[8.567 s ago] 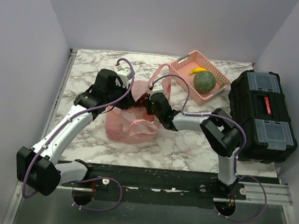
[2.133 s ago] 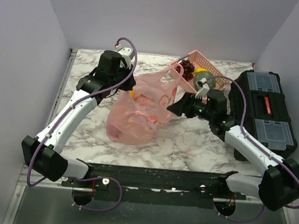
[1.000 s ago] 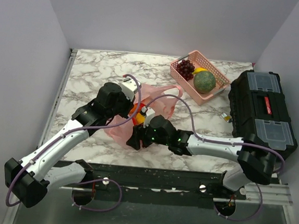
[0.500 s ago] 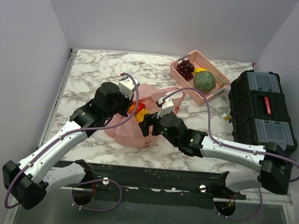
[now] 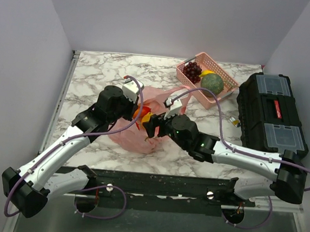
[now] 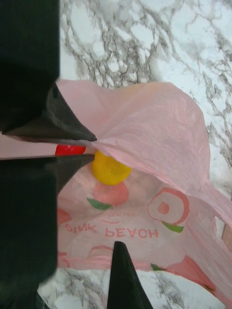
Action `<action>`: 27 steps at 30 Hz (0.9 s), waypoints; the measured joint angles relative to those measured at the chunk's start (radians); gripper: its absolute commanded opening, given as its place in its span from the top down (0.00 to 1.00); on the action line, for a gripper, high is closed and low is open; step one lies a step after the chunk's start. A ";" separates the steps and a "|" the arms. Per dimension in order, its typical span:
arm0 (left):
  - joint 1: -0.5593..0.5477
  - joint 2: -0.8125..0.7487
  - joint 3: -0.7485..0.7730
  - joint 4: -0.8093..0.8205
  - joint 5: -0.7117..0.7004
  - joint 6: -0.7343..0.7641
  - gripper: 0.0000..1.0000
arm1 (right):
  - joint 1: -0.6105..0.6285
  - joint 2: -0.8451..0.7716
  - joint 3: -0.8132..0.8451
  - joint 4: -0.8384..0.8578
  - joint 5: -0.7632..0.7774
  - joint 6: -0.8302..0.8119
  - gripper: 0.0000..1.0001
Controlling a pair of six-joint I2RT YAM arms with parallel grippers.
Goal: Take the fake fruits out of the plastic bag
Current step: Adjust the plastic bag at the center of the board.
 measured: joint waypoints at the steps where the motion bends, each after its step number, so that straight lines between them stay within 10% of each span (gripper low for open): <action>1: 0.000 0.001 0.000 -0.002 0.001 -0.009 0.59 | 0.000 -0.002 0.000 0.007 -0.023 -0.004 0.21; 12: 0.000 -0.106 0.079 -0.208 0.002 -0.193 0.01 | -0.002 0.081 -0.051 0.079 -0.339 0.060 0.32; 20: 0.002 -0.361 0.043 -0.353 -0.001 -0.403 0.01 | -0.002 0.168 -0.074 0.209 -0.525 0.162 0.34; 27: 0.002 -0.579 -0.306 -0.334 0.022 -0.691 0.07 | -0.002 0.170 -0.117 0.296 -0.587 0.218 0.34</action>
